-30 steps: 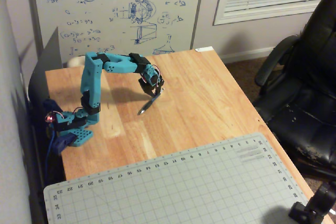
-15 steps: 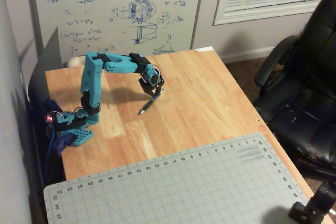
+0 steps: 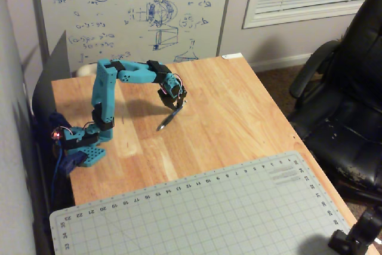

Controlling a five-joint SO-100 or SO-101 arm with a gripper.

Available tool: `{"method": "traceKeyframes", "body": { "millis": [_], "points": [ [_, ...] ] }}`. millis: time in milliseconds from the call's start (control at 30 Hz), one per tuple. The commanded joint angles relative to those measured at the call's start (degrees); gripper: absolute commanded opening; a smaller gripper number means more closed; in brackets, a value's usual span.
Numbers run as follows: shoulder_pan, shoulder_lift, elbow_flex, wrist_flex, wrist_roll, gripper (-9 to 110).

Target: Touch the pen.

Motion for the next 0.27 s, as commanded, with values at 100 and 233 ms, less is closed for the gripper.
{"method": "traceKeyframes", "body": {
  "millis": [100,233],
  "points": [
    [-0.79,0.62,-3.87,-0.7,-0.44,1],
    [-0.7,0.53,-3.78,-0.7,-0.44,1]
  ]
}}
